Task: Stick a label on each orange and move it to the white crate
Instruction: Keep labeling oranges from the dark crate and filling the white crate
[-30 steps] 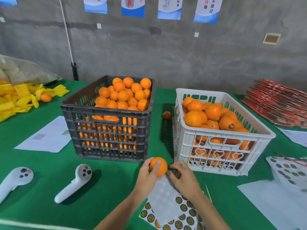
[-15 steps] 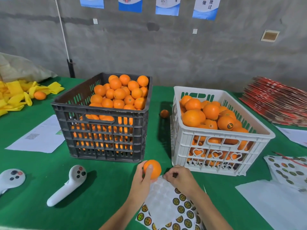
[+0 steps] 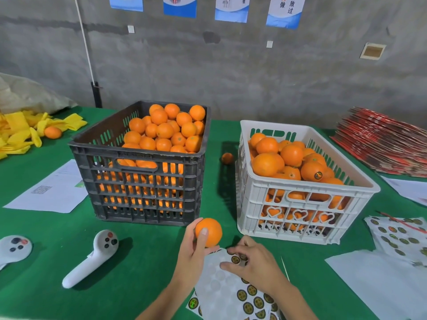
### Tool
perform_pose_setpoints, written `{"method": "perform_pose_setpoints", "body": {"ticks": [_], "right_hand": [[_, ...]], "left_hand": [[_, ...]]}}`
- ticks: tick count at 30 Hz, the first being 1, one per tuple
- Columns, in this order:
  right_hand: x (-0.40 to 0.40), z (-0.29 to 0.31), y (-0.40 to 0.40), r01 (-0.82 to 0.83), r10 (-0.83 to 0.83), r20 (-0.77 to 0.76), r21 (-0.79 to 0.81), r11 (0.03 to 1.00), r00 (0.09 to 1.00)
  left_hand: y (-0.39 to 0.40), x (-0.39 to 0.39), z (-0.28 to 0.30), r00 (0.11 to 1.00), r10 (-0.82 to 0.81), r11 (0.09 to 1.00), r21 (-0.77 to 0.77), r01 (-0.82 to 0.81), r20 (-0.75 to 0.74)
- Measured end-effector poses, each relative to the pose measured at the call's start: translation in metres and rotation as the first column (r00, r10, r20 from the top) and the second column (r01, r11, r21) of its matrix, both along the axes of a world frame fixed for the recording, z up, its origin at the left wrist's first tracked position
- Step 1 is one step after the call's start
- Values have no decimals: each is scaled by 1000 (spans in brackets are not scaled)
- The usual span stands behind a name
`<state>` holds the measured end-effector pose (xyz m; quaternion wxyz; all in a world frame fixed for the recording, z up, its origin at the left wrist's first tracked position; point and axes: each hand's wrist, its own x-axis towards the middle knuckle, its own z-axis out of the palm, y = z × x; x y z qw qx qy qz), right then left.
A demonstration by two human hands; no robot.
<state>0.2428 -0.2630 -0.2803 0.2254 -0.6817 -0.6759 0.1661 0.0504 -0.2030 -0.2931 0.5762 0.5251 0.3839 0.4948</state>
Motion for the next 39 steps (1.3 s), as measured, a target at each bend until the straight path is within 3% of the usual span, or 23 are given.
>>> {"method": "perform_pose_setpoints", "body": {"ticks": [4,8,16,29,34,37,39], "right_hand": [[-6,0,-10,2,-1,31,-15,1000,1000],[6,5,-3,-47,44,-54,-57,997,998],[8,-5,-1,-53,50,-231,-7,999,972],[-10,4,6,184,-210,-247,-123,975,946],[-8,11,12,200,-272,-428,-208,958,862],[-8,17,16,307,-323,-543,-124,944,775],[-13,22,16,364,-296,-534,23,931,792]], "left_hand": [[-3,2,-7,993,-97,995,-12,97,-60],[-3,4,-11,981,-128,992,-39,123,-148],[-1,4,-16,979,-100,995,6,102,-177],[-2,2,-15,968,-107,994,12,113,-225],[-2,2,-12,964,-109,994,-16,108,-243],[-2,1,-11,962,-117,993,-44,109,-246],[0,3,-8,974,-91,995,-65,79,-207]]}}
